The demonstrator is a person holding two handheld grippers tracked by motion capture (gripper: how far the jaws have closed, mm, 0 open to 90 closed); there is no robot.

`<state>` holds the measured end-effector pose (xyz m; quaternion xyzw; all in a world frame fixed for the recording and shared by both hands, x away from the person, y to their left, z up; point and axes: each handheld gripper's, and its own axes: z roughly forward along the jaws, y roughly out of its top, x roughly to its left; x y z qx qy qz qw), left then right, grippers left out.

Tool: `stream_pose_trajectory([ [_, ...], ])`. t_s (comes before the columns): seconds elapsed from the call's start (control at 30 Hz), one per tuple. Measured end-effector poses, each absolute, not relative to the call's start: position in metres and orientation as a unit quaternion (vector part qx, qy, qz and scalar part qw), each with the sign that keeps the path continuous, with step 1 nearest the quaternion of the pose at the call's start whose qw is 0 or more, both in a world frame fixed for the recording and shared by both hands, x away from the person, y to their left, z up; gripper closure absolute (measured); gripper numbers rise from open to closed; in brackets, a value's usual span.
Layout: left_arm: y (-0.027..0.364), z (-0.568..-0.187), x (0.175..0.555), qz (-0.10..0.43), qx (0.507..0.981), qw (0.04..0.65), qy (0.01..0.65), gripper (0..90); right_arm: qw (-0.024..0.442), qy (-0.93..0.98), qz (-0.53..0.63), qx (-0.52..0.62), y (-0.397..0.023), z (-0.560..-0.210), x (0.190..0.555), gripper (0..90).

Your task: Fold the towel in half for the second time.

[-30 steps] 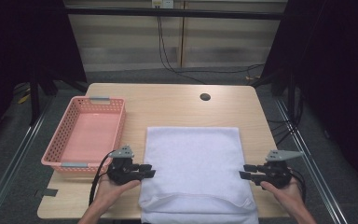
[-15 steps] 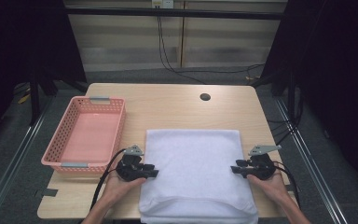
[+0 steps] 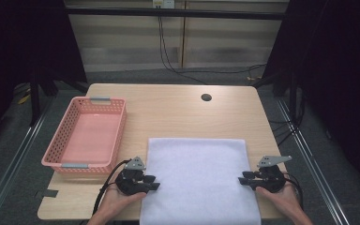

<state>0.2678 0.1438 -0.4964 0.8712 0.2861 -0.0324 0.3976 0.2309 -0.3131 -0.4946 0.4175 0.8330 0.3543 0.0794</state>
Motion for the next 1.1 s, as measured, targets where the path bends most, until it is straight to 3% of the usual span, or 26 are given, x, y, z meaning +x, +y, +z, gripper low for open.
stream_pose_trajectory([
  [0.2, 0.144, -0.493, 0.245, -0.018, 0.888, 0.381, 0.258, 64.9, 0.067, 0.839, 0.354, 0.409, -0.315, -0.493, 0.223, 64.7],
  [0.4, 0.145, -0.49, 0.231, -0.049, 0.888, 0.376, 0.259, 64.6, 0.044, 0.85, 0.345, 0.396, -0.313, -0.49, 0.204, 64.6],
  [0.53, 0.149, -0.488, 0.242, -0.058, 0.879, 0.39, 0.27, 63.5, 0.05, 0.846, 0.346, 0.403, -0.313, -0.486, 0.203, 57.4],
  [0.83, 0.155, -0.476, 0.293, -0.016, 0.849, 0.425, 0.312, 59.6, 0.131, 0.791, 0.394, 0.449, -0.334, -0.465, 0.254, 46.0],
  [1.1, 0.152, -0.477, 0.332, -0.001, 0.834, 0.438, 0.336, 57.1, 0.127, 0.793, 0.378, 0.462, -0.335, -0.481, 0.311, 46.5],
])
